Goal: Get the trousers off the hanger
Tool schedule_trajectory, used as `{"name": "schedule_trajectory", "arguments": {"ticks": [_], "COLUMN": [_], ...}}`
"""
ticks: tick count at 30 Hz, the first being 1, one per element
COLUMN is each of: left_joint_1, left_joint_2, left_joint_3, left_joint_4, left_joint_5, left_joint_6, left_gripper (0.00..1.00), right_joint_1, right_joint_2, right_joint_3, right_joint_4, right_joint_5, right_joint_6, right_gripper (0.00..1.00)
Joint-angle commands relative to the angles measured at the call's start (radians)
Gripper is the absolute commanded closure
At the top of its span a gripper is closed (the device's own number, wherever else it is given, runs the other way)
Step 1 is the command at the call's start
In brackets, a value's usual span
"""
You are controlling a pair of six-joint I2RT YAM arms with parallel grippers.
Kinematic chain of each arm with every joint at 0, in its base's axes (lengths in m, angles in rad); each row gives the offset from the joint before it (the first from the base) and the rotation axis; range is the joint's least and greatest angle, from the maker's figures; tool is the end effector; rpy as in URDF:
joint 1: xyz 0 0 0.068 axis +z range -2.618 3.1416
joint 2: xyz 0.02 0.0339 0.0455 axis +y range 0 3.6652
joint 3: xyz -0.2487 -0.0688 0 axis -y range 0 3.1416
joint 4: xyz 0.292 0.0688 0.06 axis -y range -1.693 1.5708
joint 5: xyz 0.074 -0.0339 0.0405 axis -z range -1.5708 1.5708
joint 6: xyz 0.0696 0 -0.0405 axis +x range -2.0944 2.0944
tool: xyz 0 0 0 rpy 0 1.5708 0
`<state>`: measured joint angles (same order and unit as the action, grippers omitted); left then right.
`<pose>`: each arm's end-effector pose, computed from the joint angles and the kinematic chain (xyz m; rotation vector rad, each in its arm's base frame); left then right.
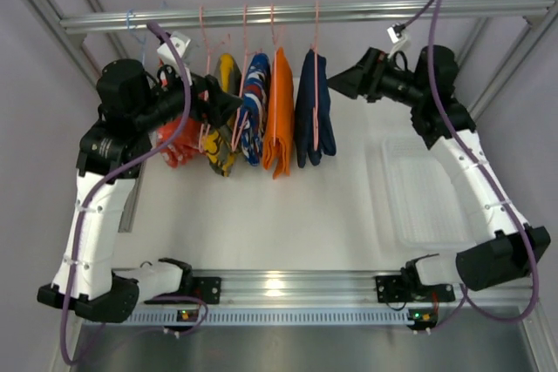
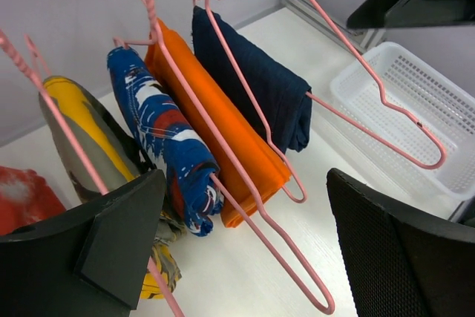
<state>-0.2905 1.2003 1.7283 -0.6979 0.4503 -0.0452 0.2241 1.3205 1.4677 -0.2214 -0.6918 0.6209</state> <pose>0.2660 -0.1111 0.5212 0.5445 1.6801 -0.6358 0.3467 0.1246 0.4472 -0.2200 1.7585 1.1922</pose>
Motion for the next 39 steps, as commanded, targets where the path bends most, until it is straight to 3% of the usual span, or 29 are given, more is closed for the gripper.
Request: {"name": "schedule_trajectory", "arguments": {"ticks": [1, 13, 18, 27, 28, 30, 39], "left_joint_1": [-0.002, -0.002, -0.002, -0.002, -0.002, -0.002, -0.002], "left_joint_2": [-0.059, -0.160, -0.172, -0.189, -0.191, -0.192, -0.196], "left_joint_3": [0.002, -0.072, -0.073, -0.096, -0.098, -0.101, -0.138], "left_joint_4": [0.021, -0.017, -0.017, -0.012, -0.012, -0.012, 0.026], "left_joint_5": [-0.054, -0.159, -0.165, -0.186, -0.190, -0.196, -0.197], "left_joint_6": [0.021, 0.036, 0.036, 0.068, 0.068, 0.068, 0.050], "left_gripper": [0.05, 0.03, 0.02, 0.01, 0.01, 0.01, 0.01], "right_joint_1": [0.096, 0.267, 0.302, 0.347, 0.351, 0.354, 0.376], "right_joint_2": [-0.007, 0.128, 0.186, 0.232, 0.230, 0.212, 0.080], "right_joint_3": [0.040, 0.151, 0.212, 0.264, 0.263, 0.263, 0.292], "right_joint_4": [0.119, 0.080, 0.071, 0.062, 0.062, 0.056, 0.088], "right_joint_5": [0.122, 0.549, 0.649, 0.779, 0.781, 0.779, 0.782], "right_joint_6": [0.050, -0.070, -0.127, -0.191, -0.196, -0.202, -0.314], "right_gripper": [0.16, 0.37, 0.48, 0.79, 0.89, 0.98, 1.00]}}
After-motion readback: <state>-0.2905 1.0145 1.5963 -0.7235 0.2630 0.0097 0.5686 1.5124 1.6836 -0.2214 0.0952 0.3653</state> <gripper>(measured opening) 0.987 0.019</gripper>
